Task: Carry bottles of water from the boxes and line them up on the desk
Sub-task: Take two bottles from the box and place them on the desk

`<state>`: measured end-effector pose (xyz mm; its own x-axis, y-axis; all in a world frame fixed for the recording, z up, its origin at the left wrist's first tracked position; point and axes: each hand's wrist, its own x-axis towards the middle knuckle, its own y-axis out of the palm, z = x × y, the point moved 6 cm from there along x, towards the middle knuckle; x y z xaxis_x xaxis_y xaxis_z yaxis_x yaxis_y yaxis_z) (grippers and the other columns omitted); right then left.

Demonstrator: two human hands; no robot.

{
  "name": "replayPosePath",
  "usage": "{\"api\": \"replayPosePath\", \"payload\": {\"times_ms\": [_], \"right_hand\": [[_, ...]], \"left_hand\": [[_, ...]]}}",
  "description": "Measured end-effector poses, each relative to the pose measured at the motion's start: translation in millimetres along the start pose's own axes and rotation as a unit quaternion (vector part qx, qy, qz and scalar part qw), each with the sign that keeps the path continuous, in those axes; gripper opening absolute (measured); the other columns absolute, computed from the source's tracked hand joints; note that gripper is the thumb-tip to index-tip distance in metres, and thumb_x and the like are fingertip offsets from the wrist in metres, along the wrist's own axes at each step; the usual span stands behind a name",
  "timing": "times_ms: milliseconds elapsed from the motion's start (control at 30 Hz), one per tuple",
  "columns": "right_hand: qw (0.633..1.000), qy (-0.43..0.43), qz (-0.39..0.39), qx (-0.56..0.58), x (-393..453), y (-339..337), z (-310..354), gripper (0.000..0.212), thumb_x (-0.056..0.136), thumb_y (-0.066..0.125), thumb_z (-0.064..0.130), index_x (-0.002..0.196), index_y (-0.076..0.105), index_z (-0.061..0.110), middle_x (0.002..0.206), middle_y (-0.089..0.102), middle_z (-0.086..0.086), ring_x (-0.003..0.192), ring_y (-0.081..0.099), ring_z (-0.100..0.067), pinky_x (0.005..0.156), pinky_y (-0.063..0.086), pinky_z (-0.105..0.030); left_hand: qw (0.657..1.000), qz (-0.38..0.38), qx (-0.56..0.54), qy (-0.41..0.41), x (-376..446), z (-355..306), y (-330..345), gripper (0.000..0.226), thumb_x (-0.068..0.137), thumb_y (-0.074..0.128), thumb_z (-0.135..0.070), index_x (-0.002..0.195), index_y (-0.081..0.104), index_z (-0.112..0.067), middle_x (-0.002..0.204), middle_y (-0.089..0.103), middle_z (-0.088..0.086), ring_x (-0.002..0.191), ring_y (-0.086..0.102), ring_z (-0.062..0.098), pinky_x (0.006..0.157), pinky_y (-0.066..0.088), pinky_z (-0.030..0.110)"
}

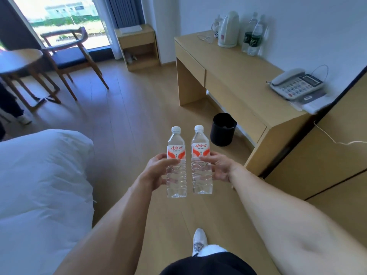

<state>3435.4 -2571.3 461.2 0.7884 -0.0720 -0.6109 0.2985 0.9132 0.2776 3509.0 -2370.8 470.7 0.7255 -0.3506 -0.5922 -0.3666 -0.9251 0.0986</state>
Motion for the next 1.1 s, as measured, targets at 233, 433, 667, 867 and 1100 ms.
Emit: {"api": "replayPosePath", "payload": {"times_ms": [233,433,667,867,1100], "right_hand": [[1.0,-0.003,0.009,-0.001,78,-9,85,0.05,0.078,0.08,0.016,0.125,0.064,0.014,0.118,0.071,-0.013,0.112,0.065,-0.034,0.089,0.053,-0.061],[0.999,-0.025,-0.029,0.012,135,-32,142,0.049,0.08,0.08,0.015,0.126,0.063,0.013,0.117,0.071,-0.011,0.109,0.067,-0.03,0.086,0.055,-0.056],[0.991,-0.061,-0.107,0.056,212,-64,218,0.052,0.078,0.08,0.009,0.127,0.062,0.012,0.113,0.073,-0.009,0.105,0.068,-0.029,0.082,0.057,-0.05],[0.97,-0.117,-0.171,0.13,243,-84,287,0.07,0.067,0.082,0.006,0.132,0.056,0.01,0.127,0.065,-0.017,0.12,0.06,-0.037,0.1,0.042,-0.068],[0.928,-0.181,-0.268,0.184,248,-133,343,0.054,0.079,0.075,-0.001,0.128,0.056,0.009,0.126,0.065,-0.018,0.118,0.061,-0.037,0.097,0.049,-0.058]], "left_hand": [[1.0,-0.011,-0.024,0.015,87,-74,0,0.04,0.077,0.083,-0.009,0.113,0.065,-0.015,0.108,0.074,0.014,0.1,0.072,0.036,0.073,0.06,0.059],[1.0,0.027,-0.003,0.015,172,-131,24,0.046,0.076,0.083,-0.01,0.118,0.064,-0.015,0.11,0.074,0.013,0.101,0.072,0.034,0.077,0.06,0.06],[0.991,0.129,0.035,0.022,288,-215,65,0.049,0.077,0.083,-0.013,0.122,0.064,-0.015,0.114,0.073,0.011,0.104,0.071,0.032,0.085,0.058,0.058],[0.971,0.222,0.089,0.025,363,-306,108,0.051,0.073,0.088,-0.017,0.118,0.065,-0.019,0.111,0.074,0.008,0.104,0.071,0.029,0.085,0.058,0.054],[0.939,0.324,0.102,0.048,419,-373,183,0.064,0.07,0.087,-0.01,0.127,0.059,-0.014,0.11,0.075,0.011,0.101,0.073,0.034,0.086,0.057,0.054]]}}
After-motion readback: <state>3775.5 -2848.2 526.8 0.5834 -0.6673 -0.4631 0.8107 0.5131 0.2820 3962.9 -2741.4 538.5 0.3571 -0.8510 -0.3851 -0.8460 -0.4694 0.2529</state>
